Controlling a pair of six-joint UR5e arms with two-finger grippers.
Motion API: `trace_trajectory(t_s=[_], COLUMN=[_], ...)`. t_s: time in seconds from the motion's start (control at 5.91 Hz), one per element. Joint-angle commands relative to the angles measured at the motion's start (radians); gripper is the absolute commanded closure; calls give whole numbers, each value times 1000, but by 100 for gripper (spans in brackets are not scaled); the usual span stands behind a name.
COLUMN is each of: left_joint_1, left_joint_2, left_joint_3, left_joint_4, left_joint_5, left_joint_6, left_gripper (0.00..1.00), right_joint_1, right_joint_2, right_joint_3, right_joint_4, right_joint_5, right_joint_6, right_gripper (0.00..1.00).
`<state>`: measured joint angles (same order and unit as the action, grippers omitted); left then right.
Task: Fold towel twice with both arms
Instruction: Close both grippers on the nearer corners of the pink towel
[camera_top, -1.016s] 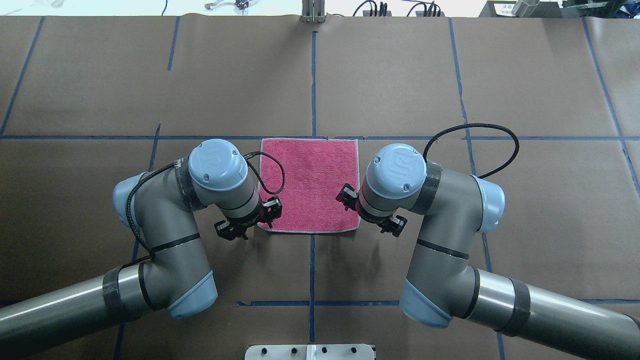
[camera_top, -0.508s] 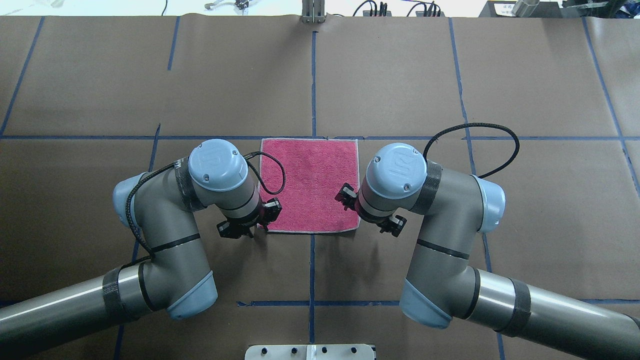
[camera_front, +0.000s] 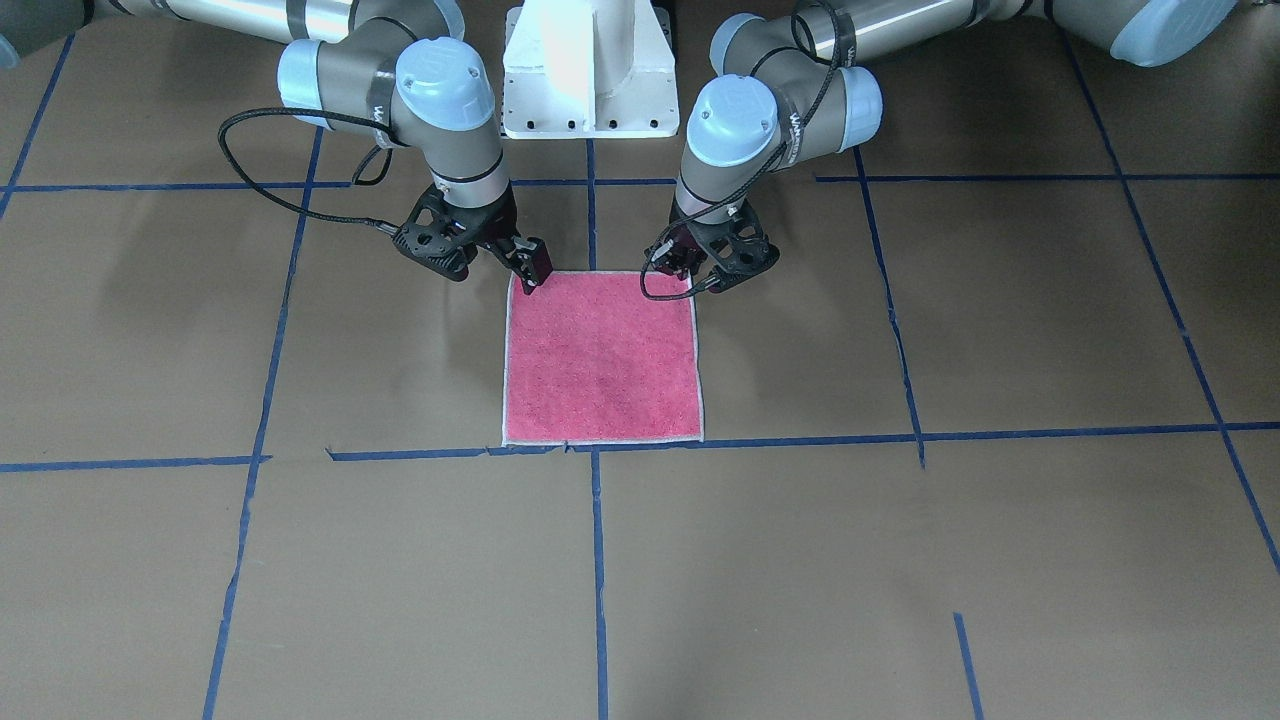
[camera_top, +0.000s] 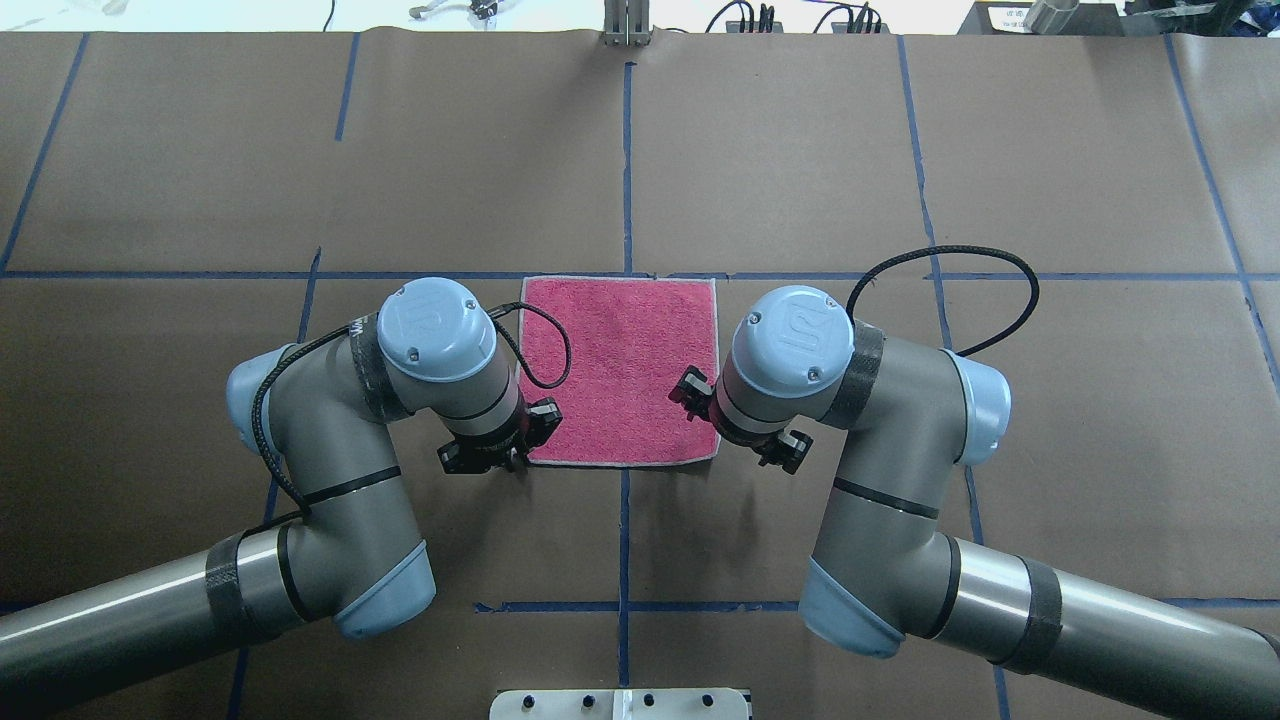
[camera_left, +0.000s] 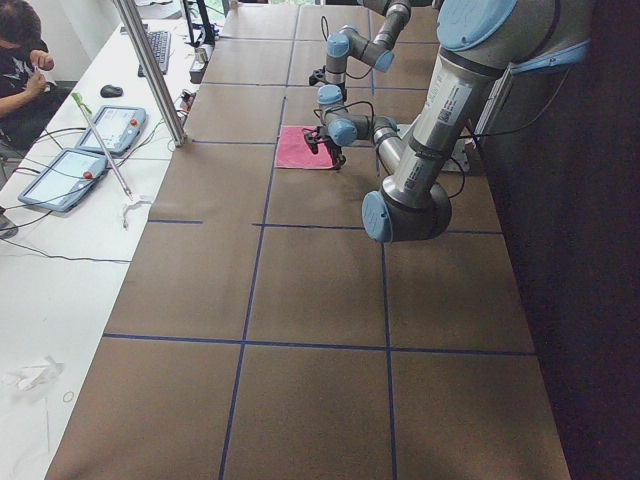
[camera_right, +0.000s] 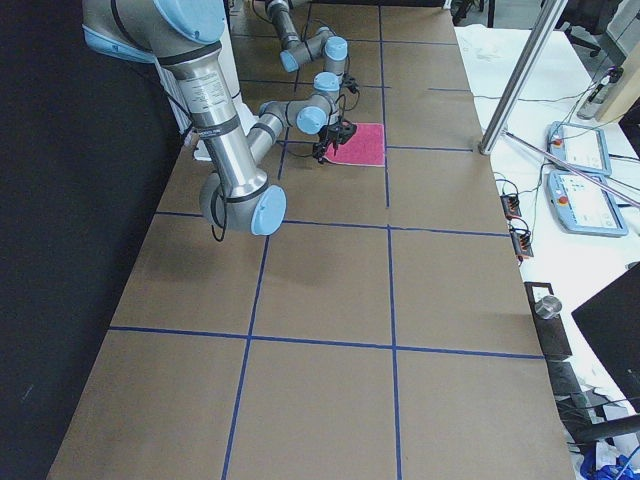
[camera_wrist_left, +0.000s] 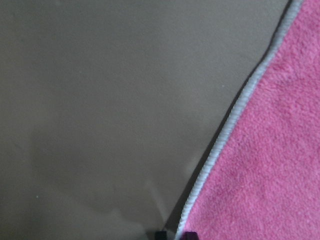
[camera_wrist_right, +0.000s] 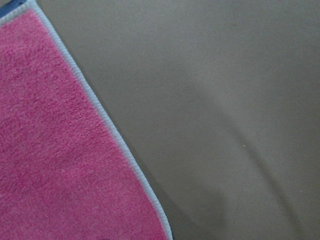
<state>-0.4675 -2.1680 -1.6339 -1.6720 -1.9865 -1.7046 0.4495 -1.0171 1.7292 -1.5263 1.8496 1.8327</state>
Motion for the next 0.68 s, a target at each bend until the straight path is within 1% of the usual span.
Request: trace_trajectory(t_s=[0.0, 0.17, 0.34, 0.51], left_joint_1=[0, 0, 0, 0], left_joint_2=[-1, -1, -1, -1], left_joint_3=[-1, -1, 0, 0], left_joint_4=[0, 0, 0, 0], left_joint_5=[0, 0, 2, 2], left_joint_6=[2, 5, 8, 8], left_gripper=[76, 86, 93, 97], right_joint_1=[0, 0, 0, 0], right_joint_2=[0, 0, 0, 0], right_joint_3=[7, 9, 16, 16], right_joint_4=[0, 0, 0, 0], right_joint_5=[0, 2, 2, 2], right_joint_6=[2, 17, 19, 19], right_gripper=[0, 0, 0, 0])
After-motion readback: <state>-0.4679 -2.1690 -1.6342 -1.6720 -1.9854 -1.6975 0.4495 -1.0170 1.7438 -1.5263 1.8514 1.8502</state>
